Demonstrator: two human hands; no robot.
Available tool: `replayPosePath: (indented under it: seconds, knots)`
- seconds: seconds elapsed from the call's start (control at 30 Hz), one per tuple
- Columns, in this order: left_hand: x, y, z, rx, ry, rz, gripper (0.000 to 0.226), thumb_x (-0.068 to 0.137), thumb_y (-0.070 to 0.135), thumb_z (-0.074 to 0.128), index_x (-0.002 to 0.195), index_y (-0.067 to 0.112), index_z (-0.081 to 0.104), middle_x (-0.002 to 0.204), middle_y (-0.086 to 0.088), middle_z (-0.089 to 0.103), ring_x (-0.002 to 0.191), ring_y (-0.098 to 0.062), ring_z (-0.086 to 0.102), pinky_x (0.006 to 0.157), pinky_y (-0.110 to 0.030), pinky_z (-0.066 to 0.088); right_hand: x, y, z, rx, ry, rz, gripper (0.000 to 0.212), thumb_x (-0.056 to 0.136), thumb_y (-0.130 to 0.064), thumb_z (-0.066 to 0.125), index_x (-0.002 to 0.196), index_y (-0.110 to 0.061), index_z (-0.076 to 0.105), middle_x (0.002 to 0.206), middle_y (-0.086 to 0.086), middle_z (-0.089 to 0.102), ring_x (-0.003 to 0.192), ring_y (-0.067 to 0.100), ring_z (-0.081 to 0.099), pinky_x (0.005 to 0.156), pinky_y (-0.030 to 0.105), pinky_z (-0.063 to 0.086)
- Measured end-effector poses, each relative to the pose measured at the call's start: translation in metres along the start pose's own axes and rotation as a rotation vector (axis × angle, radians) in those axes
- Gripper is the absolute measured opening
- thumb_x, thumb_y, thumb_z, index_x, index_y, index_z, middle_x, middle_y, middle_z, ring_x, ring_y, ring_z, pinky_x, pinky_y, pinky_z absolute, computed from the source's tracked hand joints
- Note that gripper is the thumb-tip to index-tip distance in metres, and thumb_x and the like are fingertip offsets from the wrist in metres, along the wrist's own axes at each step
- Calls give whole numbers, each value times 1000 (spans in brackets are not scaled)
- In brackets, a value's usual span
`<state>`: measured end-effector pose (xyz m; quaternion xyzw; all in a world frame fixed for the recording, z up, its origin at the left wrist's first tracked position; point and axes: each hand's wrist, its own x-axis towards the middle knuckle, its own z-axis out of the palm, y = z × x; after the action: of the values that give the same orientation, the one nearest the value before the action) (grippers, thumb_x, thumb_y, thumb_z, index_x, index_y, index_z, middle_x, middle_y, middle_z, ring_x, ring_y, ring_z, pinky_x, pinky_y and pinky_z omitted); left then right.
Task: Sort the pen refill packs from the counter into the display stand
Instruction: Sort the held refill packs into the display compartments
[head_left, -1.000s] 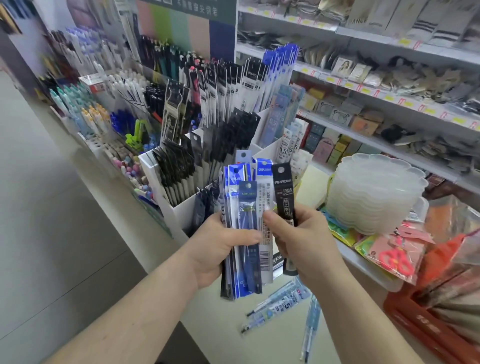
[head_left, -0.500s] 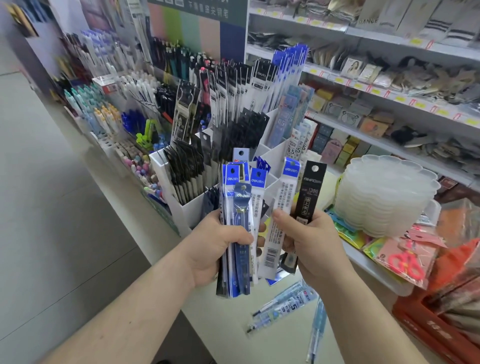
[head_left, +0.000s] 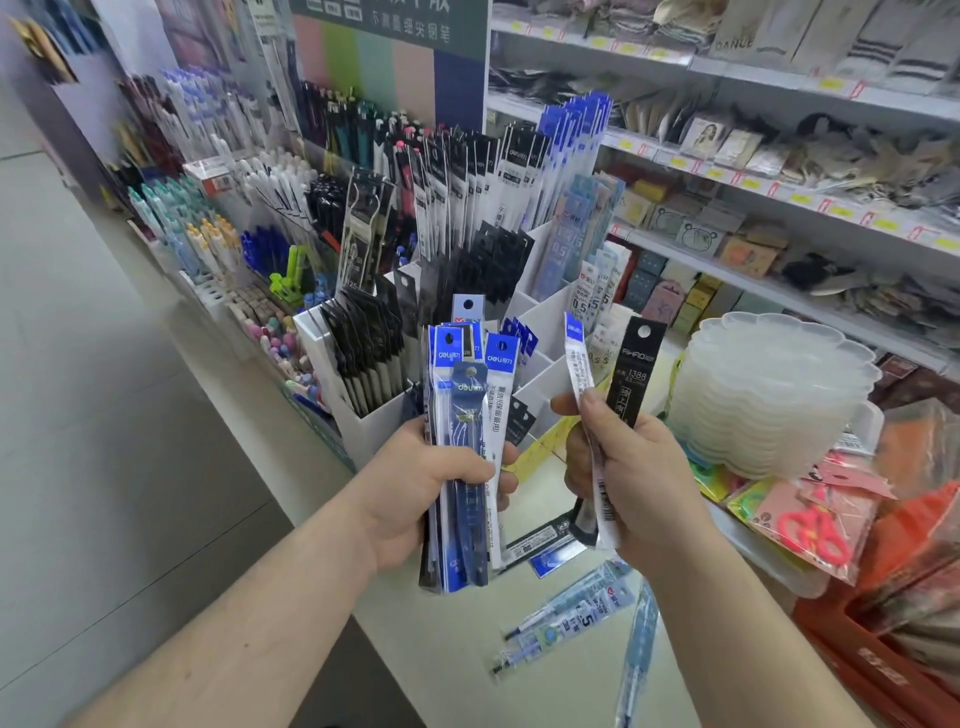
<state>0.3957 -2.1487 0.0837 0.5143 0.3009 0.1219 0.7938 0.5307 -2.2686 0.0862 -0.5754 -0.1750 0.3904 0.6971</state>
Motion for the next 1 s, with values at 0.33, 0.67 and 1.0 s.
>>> replayPosePath:
  seconds: [0.33,0.67,1.0]
  knots:
    - [-1,1,-4,-33,-24,13,49,60,0,58,109,2,63,86,-12,73,72,-23,71,68,-37,61,-1,5,8,16,12,89,24,98,-17,47,83,-2,58,58,10,53,45,15,48,44,23,39]
    - [-4,-1,-4,-35,17,7,45,61,3,65,106,-1,66,90,-14,73,76,-25,72,69,-38,62,1,11,17,-2,28,-27,15,93,-19,64,82,-16,74,82,23,70,77,37,68,78,51,58]
    - [-7,-1,-1,50,31,153,40,75,-13,69,102,16,75,100,-14,75,90,-31,73,76,-38,61,9,25,43,35,64,31,29,91,-19,70,95,8,62,81,22,60,70,29,58,60,37,51]
